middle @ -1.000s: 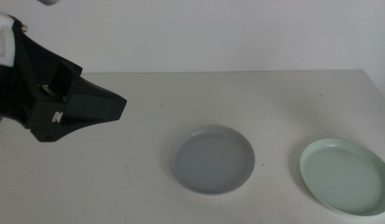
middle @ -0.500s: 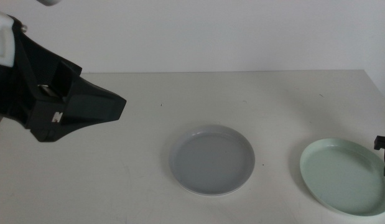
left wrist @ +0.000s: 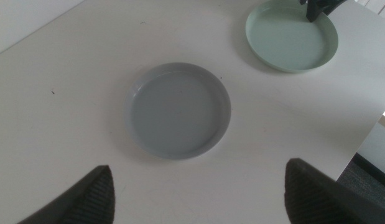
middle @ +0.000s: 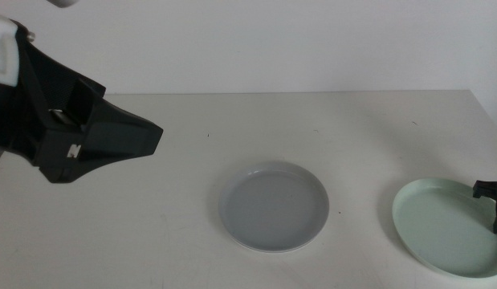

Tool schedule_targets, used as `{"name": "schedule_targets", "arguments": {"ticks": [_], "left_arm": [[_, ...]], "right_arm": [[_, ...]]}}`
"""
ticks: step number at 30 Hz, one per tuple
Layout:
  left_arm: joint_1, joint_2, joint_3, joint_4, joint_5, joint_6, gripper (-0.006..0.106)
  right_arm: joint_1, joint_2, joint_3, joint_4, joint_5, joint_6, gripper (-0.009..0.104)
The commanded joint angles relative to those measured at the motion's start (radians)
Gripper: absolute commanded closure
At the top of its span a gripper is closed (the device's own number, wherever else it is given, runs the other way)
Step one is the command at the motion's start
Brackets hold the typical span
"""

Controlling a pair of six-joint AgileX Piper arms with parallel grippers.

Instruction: Stack the three bowls on top of each other.

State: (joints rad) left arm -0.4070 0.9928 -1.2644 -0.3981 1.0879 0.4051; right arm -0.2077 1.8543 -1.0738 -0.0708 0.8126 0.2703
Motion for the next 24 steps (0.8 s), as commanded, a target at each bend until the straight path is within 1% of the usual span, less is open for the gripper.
{"name": "schedule_targets", "arguments": {"ticks": [1, 3, 7, 12, 19, 24], "left_arm": [[-0.001, -0.010, -0.024, -0.030, -0.049, -0.003, -0.005], [-0.001, -0.010, -0.024, -0.030, -0.049, -0.003, -0.005], [-0.001, -0.010, -0.024, -0.030, -0.049, -0.003, -0.005], [-0.001, -0.010, -0.024, -0.029, -0.049, -0.003, -0.005], [-0.001, -0.010, -0.024, -0.029, -0.049, -0.003, -0.005], [-0.001, -0.010, -0.024, -0.029, -0.049, -0.003, -0.005]], "right_arm": [[-0.007, -0.035, -0.024, -0.009, -0.021, -0.016, 0.074], [-0.007, -0.035, -0.024, -0.010, -0.023, -0.018, 0.079], [-0.007, -0.039, -0.024, -0.013, -0.013, -0.022, 0.096], [0.002, -0.093, -0.024, -0.012, 0.031, -0.020, 0.096], [0.036, -0.281, -0.052, 0.054, 0.071, -0.049, 0.096], [0.115, -0.338, -0.163, 0.087, 0.147, -0.060, 0.096]]}}
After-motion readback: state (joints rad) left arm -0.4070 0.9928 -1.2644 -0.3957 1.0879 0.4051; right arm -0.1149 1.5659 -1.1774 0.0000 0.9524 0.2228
